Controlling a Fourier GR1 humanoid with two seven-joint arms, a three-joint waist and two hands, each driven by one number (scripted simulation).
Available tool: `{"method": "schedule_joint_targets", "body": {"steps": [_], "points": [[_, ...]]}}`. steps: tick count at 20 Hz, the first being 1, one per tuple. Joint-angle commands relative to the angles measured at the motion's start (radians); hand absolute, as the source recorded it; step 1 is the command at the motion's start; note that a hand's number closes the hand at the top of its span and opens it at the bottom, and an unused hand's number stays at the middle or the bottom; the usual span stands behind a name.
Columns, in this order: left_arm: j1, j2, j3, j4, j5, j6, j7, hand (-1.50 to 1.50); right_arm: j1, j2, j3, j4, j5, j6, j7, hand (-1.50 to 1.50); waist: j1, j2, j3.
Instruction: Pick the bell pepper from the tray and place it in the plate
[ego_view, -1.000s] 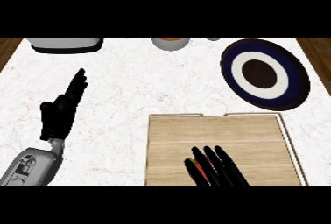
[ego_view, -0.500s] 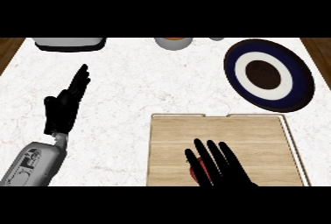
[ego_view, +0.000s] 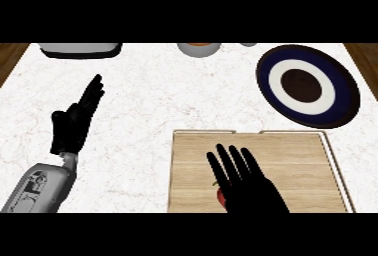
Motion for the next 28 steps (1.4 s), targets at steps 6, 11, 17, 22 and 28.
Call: {"method": "schedule_joint_targets", "body": {"steps": [6,11,17,22,28], "points": [[-0.016,-0.051,0.037,-0.024,-0.062,-0.014,0.045,0.0,0.037,-0.022,-0.026,0.181,0.048,-0.113,-0.116,-1.5,-0.002,0.0,0.0],[0.036,-0.033,0.083,-0.051,-0.056,-0.068,0.034,0.0,0.091,-0.087,-0.069,0.204,0.061,-0.147,-0.179,-1.5,-0.001,-0.001,0.0],[0.023,-0.108,0.072,-0.054,-0.118,-0.042,0.054,0.0,0.082,-0.02,-0.076,0.294,0.095,-0.186,-0.201,-1.5,-0.001,-0.001,0.0],[-0.012,-0.075,0.131,-0.045,-0.093,-0.102,0.069,0.0,0.067,-0.089,-0.109,0.286,0.135,-0.25,-0.307,1.5,-0.002,-0.001,0.0],[0.052,-0.1,0.141,-0.067,-0.124,-0.119,0.028,0.0,-0.01,-0.014,-0.163,0.344,0.153,-0.256,-0.337,1.5,0.001,-0.001,0.0]]}}
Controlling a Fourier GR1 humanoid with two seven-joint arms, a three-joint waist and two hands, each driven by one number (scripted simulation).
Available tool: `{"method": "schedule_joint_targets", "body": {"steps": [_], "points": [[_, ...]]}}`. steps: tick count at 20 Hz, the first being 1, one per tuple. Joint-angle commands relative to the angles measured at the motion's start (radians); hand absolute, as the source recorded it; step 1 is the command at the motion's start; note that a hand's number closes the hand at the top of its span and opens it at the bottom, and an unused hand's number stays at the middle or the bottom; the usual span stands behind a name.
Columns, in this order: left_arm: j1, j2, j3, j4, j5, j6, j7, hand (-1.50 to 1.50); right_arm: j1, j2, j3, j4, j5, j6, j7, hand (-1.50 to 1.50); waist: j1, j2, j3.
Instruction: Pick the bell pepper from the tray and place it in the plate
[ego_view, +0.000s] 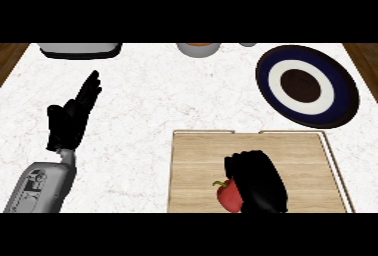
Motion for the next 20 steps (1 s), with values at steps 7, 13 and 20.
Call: {"method": "schedule_joint_targets", "body": {"steps": [7,13,20], "points": [[0.042,-0.01,0.013,-0.038,-0.013,0.006,-0.01,0.0,0.08,-0.226,-0.491,0.085,-0.291,-0.086,-0.228,1.5,-0.028,0.019,0.011],[0.056,-0.019,0.013,-0.042,-0.016,0.016,-0.019,0.0,0.042,-0.361,-0.809,0.284,-0.513,-0.089,-0.397,1.5,-0.033,0.019,0.016],[0.05,-0.004,0.02,-0.026,0.0,-0.018,-0.037,0.0,-0.099,-0.522,-1.114,0.531,-0.755,-0.135,-0.747,1.5,-0.001,0.016,0.012]]}}
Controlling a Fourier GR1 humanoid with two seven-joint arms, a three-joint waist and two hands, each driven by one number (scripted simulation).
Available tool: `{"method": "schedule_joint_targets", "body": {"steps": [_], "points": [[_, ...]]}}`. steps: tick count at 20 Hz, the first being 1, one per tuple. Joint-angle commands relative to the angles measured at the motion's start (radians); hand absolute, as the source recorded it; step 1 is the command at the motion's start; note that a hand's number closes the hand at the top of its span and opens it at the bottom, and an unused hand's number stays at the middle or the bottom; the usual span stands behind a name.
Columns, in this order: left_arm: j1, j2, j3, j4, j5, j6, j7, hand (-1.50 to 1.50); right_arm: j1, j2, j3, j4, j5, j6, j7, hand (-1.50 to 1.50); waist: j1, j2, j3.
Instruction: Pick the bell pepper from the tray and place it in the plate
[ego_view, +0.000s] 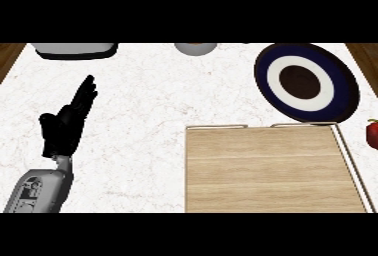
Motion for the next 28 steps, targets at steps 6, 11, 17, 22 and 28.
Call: {"method": "schedule_joint_targets", "body": {"steps": [6,11,17,22,28], "points": [[-0.012,-0.039,-0.044,0.024,-0.021,-0.003,-0.028,0.0,-0.214,-0.216,-0.216,0.426,-0.224,0.083,-0.445,1.5,0.06,0.006,-0.005],[-0.068,-0.002,-0.02,0.016,0.003,-0.045,0.026,0.0,-0.393,-0.303,-0.158,0.679,-0.208,0.196,-0.512,1.5,0.081,0.004,-0.007],[-0.097,-0.045,-0.042,0.048,-0.034,-0.008,0.046,0.0,-0.566,-0.173,-0.031,0.849,-0.106,0.117,-0.533,1.5,0.07,0.002,-0.008],[-0.026,-0.014,-0.012,0.008,-0.019,-0.034,0.013,0.0,-0.65,-0.101,0.011,0.953,-0.062,0.062,-0.571,1.5,0.055,-0.004,-0.01],[-0.067,-0.047,-0.024,0.031,-0.032,-0.016,0.004,0.0,-0.721,-0.023,0.142,1.003,0.107,-0.113,-0.492,1.5,0.065,0.002,-0.01]]}}
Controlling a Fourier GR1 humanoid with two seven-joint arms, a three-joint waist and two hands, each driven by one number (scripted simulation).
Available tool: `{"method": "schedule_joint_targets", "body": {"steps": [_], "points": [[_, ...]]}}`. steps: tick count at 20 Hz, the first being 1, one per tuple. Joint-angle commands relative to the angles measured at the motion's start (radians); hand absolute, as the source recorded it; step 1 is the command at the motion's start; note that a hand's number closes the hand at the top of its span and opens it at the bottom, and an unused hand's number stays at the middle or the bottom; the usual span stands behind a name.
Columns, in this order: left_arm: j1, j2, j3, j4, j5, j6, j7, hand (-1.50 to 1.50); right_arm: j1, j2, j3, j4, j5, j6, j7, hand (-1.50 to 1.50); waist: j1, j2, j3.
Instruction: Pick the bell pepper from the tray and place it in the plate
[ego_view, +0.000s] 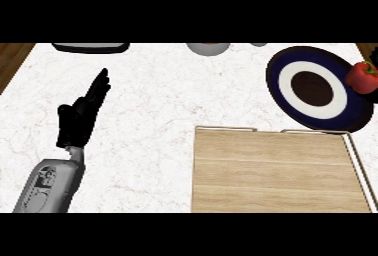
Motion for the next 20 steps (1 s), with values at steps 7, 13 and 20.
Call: {"method": "schedule_joint_targets", "body": {"steps": [7,13,20], "points": [[0.001,-0.003,0.002,-0.007,0.007,-0.024,0.004,0.0,-0.114,0.153,0.037,0.225,0.069,-0.064,0.145,-1.5,0.009,0.006,0.001],[0.003,-0.029,-0.01,0.005,-0.02,0.001,-0.007,0.0,-0.126,0.189,-0.011,0.281,0.03,-0.087,0.101,-1.5,0.009,0.009,0.002],[0.021,-0.022,-0.002,-0.018,-0.028,0.008,-0.004,0.0,-0.114,0.093,-0.208,0.295,-0.181,0.089,0.026,-1.5,-0.014,0.001,0.002]]}}
